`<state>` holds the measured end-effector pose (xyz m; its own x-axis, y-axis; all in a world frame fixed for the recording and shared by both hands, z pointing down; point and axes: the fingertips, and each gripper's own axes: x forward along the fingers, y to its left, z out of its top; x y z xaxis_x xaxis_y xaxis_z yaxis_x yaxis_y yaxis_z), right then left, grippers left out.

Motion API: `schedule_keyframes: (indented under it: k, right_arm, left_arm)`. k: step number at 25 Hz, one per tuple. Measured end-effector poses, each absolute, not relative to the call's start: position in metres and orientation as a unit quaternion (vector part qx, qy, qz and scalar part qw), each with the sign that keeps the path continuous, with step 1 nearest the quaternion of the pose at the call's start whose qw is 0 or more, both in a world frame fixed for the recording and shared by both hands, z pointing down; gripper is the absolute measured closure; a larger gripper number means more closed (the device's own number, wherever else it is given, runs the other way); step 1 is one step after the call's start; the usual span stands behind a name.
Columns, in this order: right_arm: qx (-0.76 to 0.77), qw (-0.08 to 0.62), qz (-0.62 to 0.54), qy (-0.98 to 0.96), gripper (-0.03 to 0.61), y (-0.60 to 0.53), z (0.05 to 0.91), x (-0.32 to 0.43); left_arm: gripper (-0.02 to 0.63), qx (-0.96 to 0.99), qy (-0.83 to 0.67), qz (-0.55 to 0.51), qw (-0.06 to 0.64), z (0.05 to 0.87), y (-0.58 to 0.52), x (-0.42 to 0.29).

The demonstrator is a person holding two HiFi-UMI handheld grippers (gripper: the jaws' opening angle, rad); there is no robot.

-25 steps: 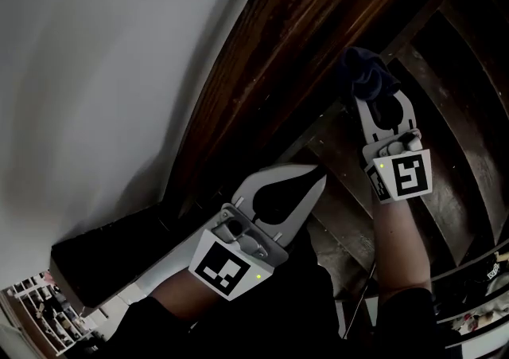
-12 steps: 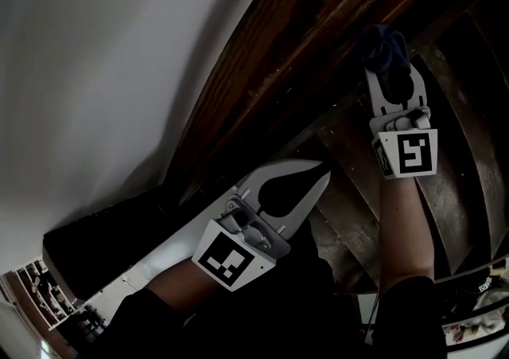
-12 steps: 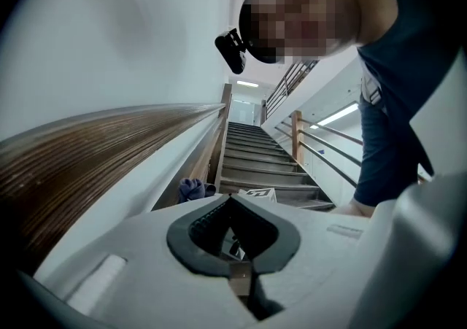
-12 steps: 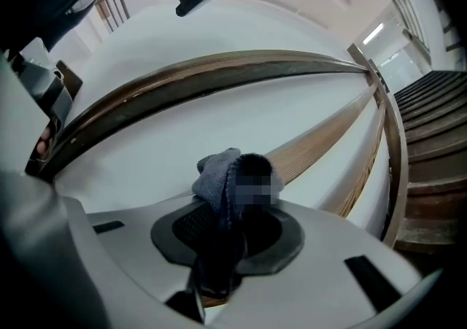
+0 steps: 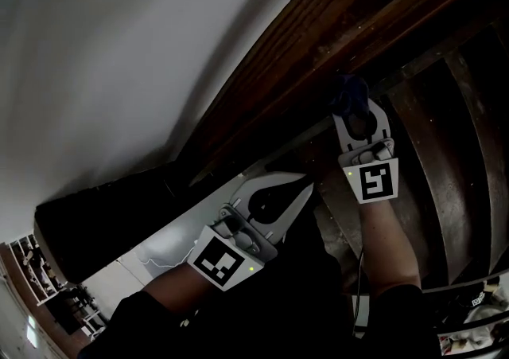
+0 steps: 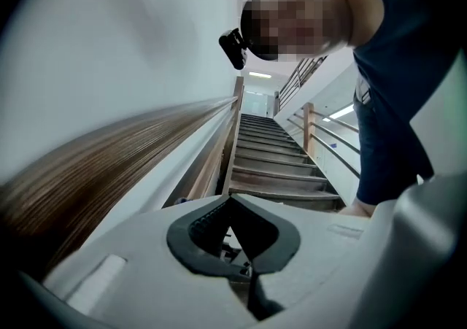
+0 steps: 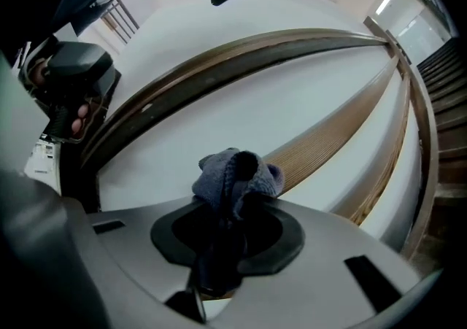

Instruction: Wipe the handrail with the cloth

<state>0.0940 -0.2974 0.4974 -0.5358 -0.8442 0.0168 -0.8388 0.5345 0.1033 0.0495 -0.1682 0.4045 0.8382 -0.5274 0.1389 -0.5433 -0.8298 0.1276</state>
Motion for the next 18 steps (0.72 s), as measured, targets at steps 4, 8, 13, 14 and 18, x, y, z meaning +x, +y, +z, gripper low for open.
schedule_keyframes:
  k: [4,8,13,14,18]
  right_arm:
    - [0.435,0.083,-0.025,-0.896,0.485,-0.264,0.545,0.041]
    - [0.416,0.084,0.006,-0.905,0.485,-0.242,0.576,0.002]
    - [0.4,0.089,0.023,-0.912,0.485,-0.228,0.594,-0.023]
    - [0.398,0.091,0.024,-0.913,0.485,-0.227,0.595,-0.024]
    - [0.392,0.106,0.012,-0.914,0.485,-0.232,0.59,-0.014]
  left_arm:
    - [0.609,0.949,-0.298,0.052,0.09,0.419,-0.159,0.029]
    - [0.609,0.947,-0.304,0.059,0.09,0.428,-0.153,0.016]
    - [0.609,0.945,-0.305,0.063,0.095,0.434,-0.149,0.009]
    - [0.609,0.946,-0.304,0.064,0.096,0.434,-0.148,0.009]
    - [0.609,0.95,-0.292,0.059,0.094,0.429,-0.149,0.018]
